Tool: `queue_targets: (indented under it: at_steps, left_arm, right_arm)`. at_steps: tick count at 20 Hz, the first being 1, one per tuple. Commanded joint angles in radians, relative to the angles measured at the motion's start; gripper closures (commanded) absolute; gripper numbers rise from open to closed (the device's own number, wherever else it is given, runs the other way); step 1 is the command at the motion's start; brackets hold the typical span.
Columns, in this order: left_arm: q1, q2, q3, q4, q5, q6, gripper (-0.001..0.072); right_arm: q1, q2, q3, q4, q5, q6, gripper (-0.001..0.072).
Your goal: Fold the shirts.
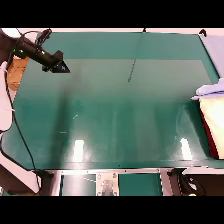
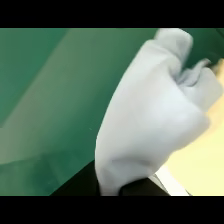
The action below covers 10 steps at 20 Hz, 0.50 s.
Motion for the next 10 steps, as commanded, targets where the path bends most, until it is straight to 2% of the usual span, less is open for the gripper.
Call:
queue_targets:
  at_steps: [1,3,7,10]
  left_arm:
    - [0.001,-0.001,-0.015,-0.008,-0.010,0.001,0.0684]
    - [0.000,-0.001,-0.015,-0.011,-0.009,0.001,0.0684]
    - [0.000,-0.001,-0.015,-0.014,-0.009,0.001,0.0684]
    - [0.000,-0.001,-0.015,-0.015,-0.010,0.002,0.0684]
  right_arm:
    - [-0.021,0.047,-0.013,-0.272,0.131,0.079,0.0692]
    - [-0.021,0.108,-0.103,-0.395,0.128,0.129,0.0693]
    - [-0.021,0.180,-0.308,-0.681,0.128,0.136,0.0692]
    - [-0.021,0.182,-0.469,-0.750,0.108,0.137,0.0691]
